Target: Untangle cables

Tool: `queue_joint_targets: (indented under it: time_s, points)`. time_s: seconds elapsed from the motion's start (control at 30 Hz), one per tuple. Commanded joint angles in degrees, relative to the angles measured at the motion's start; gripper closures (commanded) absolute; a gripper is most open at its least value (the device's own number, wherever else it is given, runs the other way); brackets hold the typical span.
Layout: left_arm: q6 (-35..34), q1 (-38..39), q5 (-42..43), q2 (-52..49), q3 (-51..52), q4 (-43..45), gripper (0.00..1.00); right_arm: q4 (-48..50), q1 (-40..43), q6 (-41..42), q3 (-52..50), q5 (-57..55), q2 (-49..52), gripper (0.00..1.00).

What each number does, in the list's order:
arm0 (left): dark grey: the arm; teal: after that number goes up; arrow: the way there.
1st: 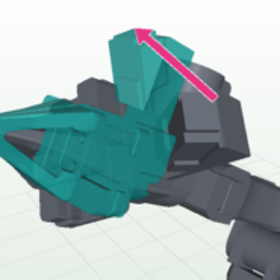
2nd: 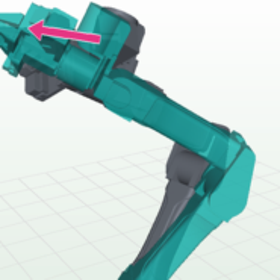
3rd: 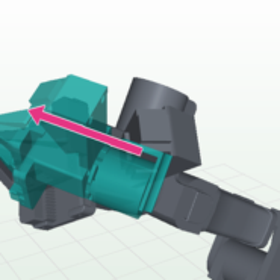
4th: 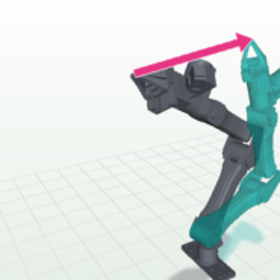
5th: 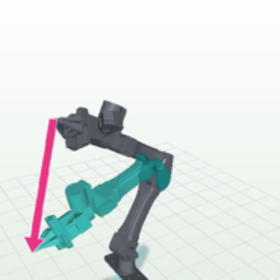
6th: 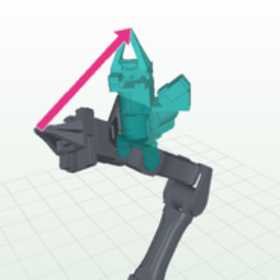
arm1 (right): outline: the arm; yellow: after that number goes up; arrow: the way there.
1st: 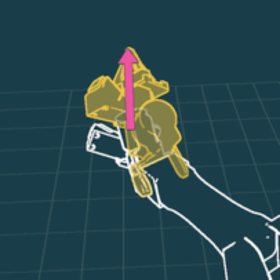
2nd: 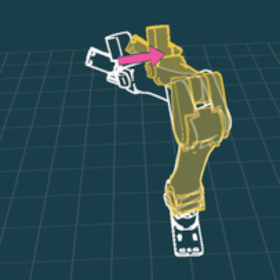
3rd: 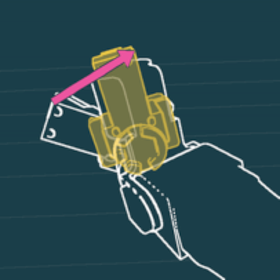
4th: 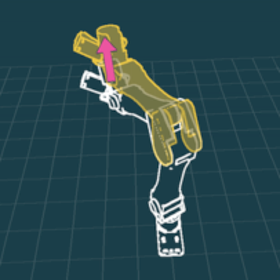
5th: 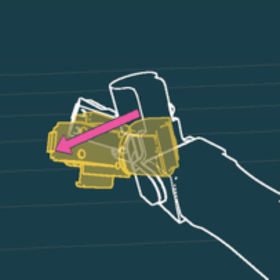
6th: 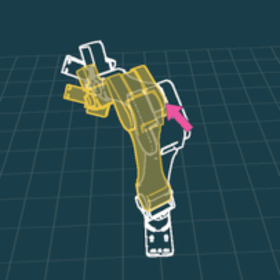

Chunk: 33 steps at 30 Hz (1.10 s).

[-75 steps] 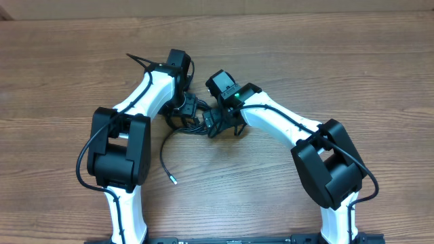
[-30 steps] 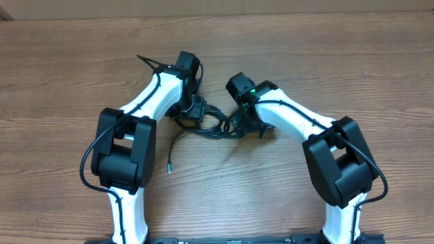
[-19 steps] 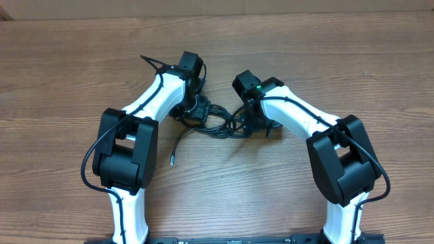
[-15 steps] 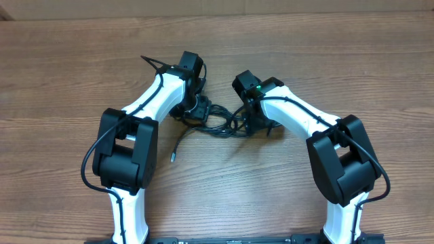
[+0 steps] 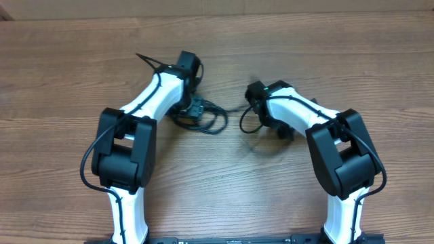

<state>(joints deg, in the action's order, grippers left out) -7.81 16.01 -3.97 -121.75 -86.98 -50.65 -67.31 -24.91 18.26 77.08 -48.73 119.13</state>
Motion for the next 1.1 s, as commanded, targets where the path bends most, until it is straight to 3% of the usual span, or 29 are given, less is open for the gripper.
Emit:
queue_joint_targets:
  time_s: [0.0, 0.47, 0.77, 1.07]
  points:
    - [-1.68, -2.14, -7.54, -0.46, 0.31, -0.31, 0.28, -0.15, 1.05, 1.51, 0.07, -5.84, 0.57, 0.00]
    - [-1.44, -2.49, -4.92, -0.17, 0.17, -0.04, 0.32, -3.58, 3.56, 5.53, 9.27, 15.10, -0.33, 0.00]
    - [-1.36, -2.49, 2.60, 4.79, 0.20, -0.59, 0.32, -3.76, 3.78, 5.77, 13.49, 26.84, -10.99, 0.00]
    - [-1.46, -2.49, 2.56, 4.76, 0.37, 0.24, 0.28, -3.23, 3.76, 5.75, 13.22, 28.48, -11.34, 0.00]
